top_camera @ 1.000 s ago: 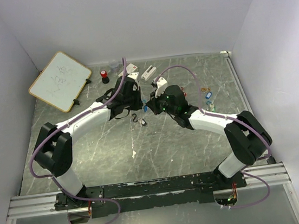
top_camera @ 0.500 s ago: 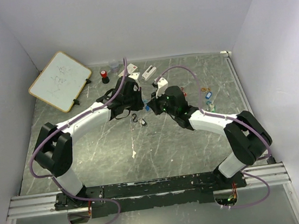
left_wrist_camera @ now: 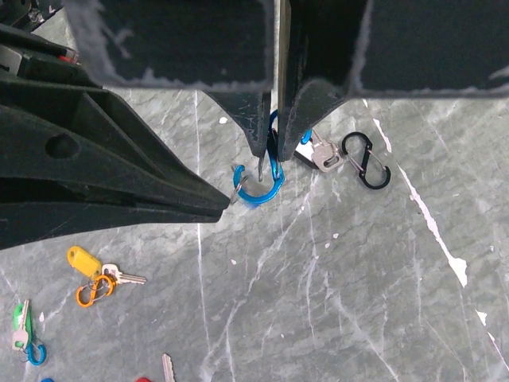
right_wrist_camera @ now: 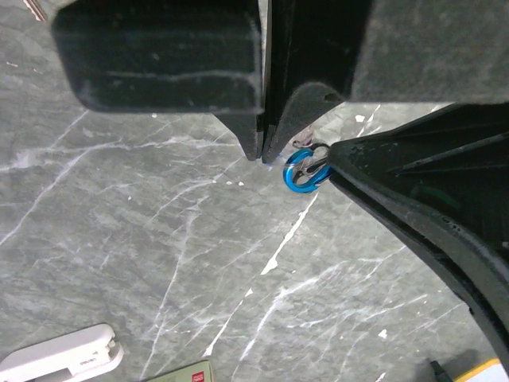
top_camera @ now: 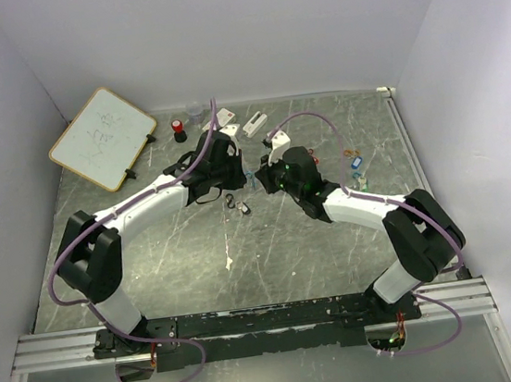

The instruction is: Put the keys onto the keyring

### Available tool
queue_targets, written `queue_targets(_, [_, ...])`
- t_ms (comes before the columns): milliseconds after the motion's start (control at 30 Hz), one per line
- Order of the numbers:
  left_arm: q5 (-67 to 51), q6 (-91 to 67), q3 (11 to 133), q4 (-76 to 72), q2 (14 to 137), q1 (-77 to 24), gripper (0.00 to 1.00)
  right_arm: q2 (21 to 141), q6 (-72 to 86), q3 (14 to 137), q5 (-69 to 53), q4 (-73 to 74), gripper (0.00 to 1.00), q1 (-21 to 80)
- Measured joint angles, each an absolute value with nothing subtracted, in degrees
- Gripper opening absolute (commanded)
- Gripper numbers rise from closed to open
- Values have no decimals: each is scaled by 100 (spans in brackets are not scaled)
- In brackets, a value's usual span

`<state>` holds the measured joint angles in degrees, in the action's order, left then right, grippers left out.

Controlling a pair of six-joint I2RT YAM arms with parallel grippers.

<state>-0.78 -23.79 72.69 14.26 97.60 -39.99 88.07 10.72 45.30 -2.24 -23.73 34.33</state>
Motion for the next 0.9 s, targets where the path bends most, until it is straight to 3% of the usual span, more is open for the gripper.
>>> queue_targets(900, [-154, -2338, 7135, 1483, 9653, -3999, 7, 8608, 1111, 4399, 93, -2388, 0, 3430])
